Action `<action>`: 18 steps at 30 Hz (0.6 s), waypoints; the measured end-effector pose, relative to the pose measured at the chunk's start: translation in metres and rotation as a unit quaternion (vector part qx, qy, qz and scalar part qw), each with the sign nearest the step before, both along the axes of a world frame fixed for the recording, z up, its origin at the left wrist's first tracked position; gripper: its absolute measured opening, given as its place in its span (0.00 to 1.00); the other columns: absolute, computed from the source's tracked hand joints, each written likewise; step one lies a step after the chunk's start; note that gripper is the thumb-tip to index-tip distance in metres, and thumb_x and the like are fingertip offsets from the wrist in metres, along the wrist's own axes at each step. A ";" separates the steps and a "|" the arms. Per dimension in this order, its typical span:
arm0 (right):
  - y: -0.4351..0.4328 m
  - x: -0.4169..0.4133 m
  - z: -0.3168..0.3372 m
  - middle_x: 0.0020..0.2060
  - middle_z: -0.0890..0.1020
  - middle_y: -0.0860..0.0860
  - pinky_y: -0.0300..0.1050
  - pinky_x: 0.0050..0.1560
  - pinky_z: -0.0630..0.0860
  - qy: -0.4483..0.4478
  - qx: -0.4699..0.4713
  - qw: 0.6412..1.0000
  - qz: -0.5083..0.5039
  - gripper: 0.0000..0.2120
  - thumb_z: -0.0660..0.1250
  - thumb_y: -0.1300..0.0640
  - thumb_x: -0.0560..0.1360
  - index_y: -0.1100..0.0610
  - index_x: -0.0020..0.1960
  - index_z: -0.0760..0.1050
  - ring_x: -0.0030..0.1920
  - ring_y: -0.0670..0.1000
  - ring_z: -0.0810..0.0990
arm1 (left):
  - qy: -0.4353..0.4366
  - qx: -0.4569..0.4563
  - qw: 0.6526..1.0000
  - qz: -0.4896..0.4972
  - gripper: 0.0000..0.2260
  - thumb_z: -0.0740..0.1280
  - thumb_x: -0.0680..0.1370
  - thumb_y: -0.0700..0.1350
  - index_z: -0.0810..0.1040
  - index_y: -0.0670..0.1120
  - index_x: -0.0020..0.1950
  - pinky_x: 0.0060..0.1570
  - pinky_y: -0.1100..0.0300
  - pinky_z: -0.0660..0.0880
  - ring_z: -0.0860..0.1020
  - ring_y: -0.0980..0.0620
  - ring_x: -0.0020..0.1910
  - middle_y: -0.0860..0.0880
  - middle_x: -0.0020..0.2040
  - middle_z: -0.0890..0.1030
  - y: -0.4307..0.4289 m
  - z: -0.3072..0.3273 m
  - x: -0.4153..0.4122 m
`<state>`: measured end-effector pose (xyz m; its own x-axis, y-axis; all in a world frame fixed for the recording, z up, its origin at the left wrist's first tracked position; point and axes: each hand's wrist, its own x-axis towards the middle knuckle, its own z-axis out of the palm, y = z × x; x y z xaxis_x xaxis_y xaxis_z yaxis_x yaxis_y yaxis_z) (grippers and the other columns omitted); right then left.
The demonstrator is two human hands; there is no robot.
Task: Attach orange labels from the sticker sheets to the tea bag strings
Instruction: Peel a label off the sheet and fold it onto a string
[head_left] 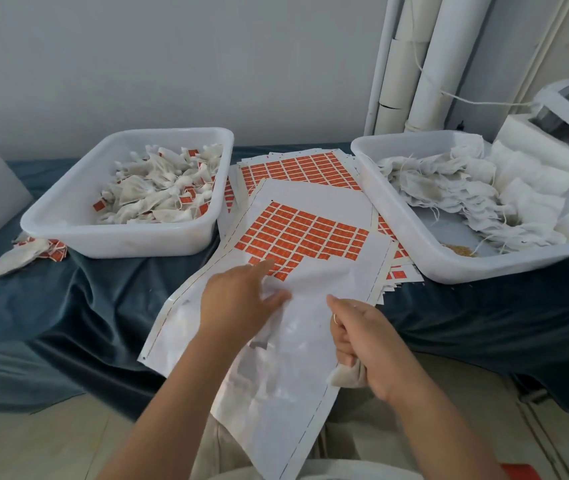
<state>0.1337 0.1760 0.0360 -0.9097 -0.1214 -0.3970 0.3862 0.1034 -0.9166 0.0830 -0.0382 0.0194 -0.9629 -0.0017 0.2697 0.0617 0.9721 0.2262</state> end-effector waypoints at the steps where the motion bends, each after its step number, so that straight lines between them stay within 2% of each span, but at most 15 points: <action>1: -0.002 0.001 0.000 0.26 0.65 0.49 0.48 0.32 0.65 0.002 0.008 1.000 0.001 0.26 0.64 0.43 0.83 0.50 0.28 0.65 0.25 0.49 0.63 | 0.021 -0.009 1.000 -0.004 0.26 0.68 0.76 0.70 0.77 0.61 0.71 0.42 0.61 0.75 0.84 0.53 0.48 0.57 0.54 0.87 0.001 0.001 0.005; 4: -0.009 0.004 0.000 0.26 0.65 0.49 0.49 0.35 0.67 0.011 0.028 0.999 0.013 0.26 0.62 0.43 0.84 0.49 0.28 0.66 0.26 0.48 0.64 | 0.040 -0.014 0.999 -0.022 0.15 0.66 0.81 0.63 0.83 0.59 0.63 0.40 0.60 0.76 0.83 0.52 0.41 0.57 0.49 0.87 0.004 0.006 0.018; 7: -0.014 0.005 -0.001 0.28 0.66 0.48 0.49 0.36 0.68 0.032 0.056 0.998 0.028 0.25 0.62 0.42 0.83 0.49 0.30 0.66 0.27 0.48 0.65 | 0.028 0.013 0.998 -0.050 0.12 0.65 0.83 0.59 0.85 0.56 0.58 0.42 0.62 0.75 0.80 0.55 0.43 0.57 0.49 0.85 0.005 0.014 0.028; 9: -0.016 0.004 -0.002 0.28 0.67 0.47 0.46 0.34 0.68 0.047 0.073 0.996 0.037 0.24 0.61 0.39 0.83 0.49 0.31 0.67 0.27 0.47 0.65 | 0.049 0.055 0.995 -0.070 0.10 0.67 0.82 0.58 0.85 0.56 0.57 0.40 0.64 0.72 0.81 0.54 0.45 0.58 0.49 0.85 0.007 0.023 0.033; 12: -0.020 0.001 0.000 0.26 0.69 0.44 0.38 0.30 0.69 0.062 0.095 0.993 0.028 0.25 0.59 0.32 0.81 0.46 0.32 0.71 0.25 0.42 0.68 | 0.077 0.073 0.991 -0.085 0.08 0.69 0.81 0.57 0.84 0.57 0.56 0.33 0.65 0.65 0.78 0.54 0.37 0.56 0.44 0.86 0.010 0.035 0.040; 15: -0.027 -0.004 0.007 0.25 0.75 0.38 0.32 0.29 0.70 0.060 0.106 0.992 -0.014 0.30 0.56 0.19 0.70 0.45 0.36 0.74 0.26 0.39 0.74 | 0.060 0.081 0.989 -0.111 0.09 0.68 0.82 0.58 0.85 0.58 0.55 0.37 0.63 0.74 0.81 0.54 0.40 0.57 0.47 0.86 0.014 0.040 0.044; 16: -0.029 -0.006 0.009 0.25 0.76 0.35 0.31 0.28 0.70 0.056 0.103 0.993 -0.029 0.30 0.54 0.18 0.66 0.43 0.39 0.75 0.27 0.38 0.76 | 0.063 0.088 0.986 -0.127 0.08 0.69 0.82 0.57 0.86 0.58 0.55 0.40 0.62 0.77 0.82 0.54 0.43 0.58 0.49 0.87 0.016 0.041 0.045; 18: -0.032 -0.008 0.010 0.25 0.77 0.32 0.29 0.27 0.69 0.064 0.079 0.994 -0.047 0.27 0.55 0.19 0.65 0.41 0.42 0.74 0.27 0.36 0.77 | 0.082 0.101 0.978 -0.166 0.08 0.71 0.82 0.54 0.88 0.55 0.54 0.43 0.62 0.79 0.83 0.55 0.46 0.58 0.51 0.87 0.017 0.041 0.046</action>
<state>0.1254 0.1438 0.0459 -0.9585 0.0211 -0.2845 0.2820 0.2196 -0.9339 0.1293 -0.0210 0.0604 -0.8638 0.2339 0.4462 0.4168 0.8293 0.3723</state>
